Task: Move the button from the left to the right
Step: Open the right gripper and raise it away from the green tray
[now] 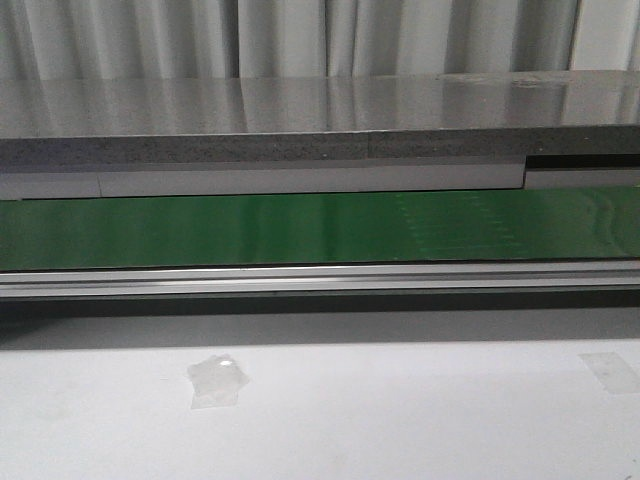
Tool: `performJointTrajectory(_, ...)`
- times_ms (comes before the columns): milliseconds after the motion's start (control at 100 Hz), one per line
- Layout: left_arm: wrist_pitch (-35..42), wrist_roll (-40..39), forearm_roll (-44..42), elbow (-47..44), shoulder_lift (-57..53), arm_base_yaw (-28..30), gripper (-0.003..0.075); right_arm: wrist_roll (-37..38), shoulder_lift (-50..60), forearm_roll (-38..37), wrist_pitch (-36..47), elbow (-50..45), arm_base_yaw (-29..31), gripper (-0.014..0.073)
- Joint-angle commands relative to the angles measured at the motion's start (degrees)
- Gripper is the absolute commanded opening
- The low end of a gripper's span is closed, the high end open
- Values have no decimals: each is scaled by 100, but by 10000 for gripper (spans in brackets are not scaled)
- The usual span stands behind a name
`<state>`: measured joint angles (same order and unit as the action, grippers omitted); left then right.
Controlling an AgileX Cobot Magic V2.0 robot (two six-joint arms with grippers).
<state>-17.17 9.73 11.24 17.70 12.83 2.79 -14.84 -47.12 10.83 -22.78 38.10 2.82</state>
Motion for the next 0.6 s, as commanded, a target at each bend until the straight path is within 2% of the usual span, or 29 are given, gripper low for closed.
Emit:
performJointTrajectory(0, 474, 1, 73, 152, 63, -21, -20, -79, 558, 86, 452, -236, -2, 477)
performJointTrajectory(200, 474, 1, 73, 152, 63, -21, -20, -79, 1580, 303, 139, -732, -2, 477)
performJointTrajectory(340, 474, 1, 73, 152, 63, -21, -20, -79, 1819, 303, -187, -795, -2, 458)
performJointTrajectory(430, 474, 1, 73, 152, 63, -21, -20, -79, 1819, 303, -275, -795, -2, 374)
performJointTrajectory(590, 474, 1, 73, 152, 63, -21, -20, -79, 1819, 303, -252, -795, -2, 108)
